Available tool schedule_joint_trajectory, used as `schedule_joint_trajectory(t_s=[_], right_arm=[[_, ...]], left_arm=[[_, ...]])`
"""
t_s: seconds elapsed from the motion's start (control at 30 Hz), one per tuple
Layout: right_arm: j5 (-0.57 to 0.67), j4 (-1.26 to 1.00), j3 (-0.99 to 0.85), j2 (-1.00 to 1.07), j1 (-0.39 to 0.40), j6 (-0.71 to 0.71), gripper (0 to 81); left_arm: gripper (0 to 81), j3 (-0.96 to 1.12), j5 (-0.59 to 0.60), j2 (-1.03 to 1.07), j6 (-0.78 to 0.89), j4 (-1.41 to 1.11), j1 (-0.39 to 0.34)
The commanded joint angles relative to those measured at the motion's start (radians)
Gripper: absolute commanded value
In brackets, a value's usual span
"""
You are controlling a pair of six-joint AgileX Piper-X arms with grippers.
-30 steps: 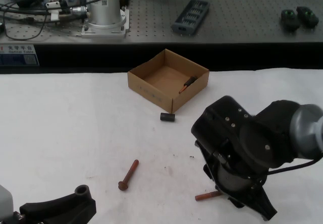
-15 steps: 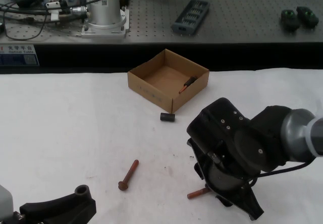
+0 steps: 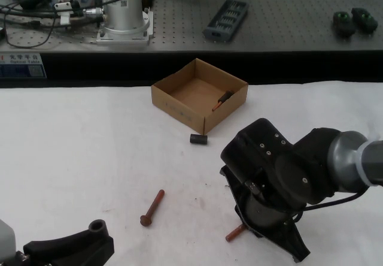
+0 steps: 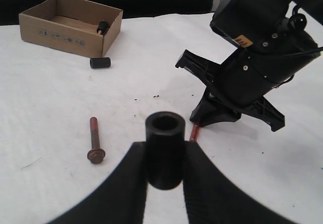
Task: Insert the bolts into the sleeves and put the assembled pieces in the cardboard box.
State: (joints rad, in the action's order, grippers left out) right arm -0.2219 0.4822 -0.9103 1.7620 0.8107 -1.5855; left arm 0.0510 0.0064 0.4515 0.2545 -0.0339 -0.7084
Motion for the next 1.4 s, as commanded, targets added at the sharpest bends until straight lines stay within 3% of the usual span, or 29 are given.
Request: schedule_joint_trajectory(t_s=[0.0,0.27,0.47,0.57,0.73,0.97,1.07,1.23,1.37], right_arm=[[-0.01,-0.031,0.001,0.016,-0.005,0.01,5.8],[-0.102,-0.031,-0.002,-0.096,-0.025,0.399,5.8],[-0.153,-0.03,-0.002,-0.225,-0.031,0.905,5.8],[-0.217,-0.013,0.001,-0.279,-0.028,1.087,5.8],[-0.286,-0.012,0.034,-0.366,-0.025,1.215,5.8],[-0.284,-0.524,0.35,-0.563,0.081,1.417,5.8],[-0.237,-0.794,0.499,-0.637,0.118,1.523,5.8],[0.092,-1.194,0.681,-0.671,0.123,1.586,5.8],[0.222,-1.343,0.751,-0.673,0.123,1.699,5.8]], left_arm=[[0.6,0.004,0.005,-0.011,0.009,-0.021,-0.005],[0.6,0.004,0.005,-0.011,0.005,-0.021,-0.005],[0.6,0.004,-0.006,-0.011,-0.003,-0.055,-0.005],[0.6,0.004,-0.006,-0.011,-0.008,-0.114,-0.005],[0.6,0.004,-0.121,-0.011,-0.075,-0.21,-0.005],[0.6,0.006,-0.113,-0.011,-0.067,-0.267,-0.005],[0.6,0.006,-0.094,-0.005,-0.059,-0.336,-0.005],[0.6,0.045,0.006,0.072,0.002,-0.473,-0.005],[0.6,0.138,0.125,0.198,-0.041,-0.488,-0.005]])
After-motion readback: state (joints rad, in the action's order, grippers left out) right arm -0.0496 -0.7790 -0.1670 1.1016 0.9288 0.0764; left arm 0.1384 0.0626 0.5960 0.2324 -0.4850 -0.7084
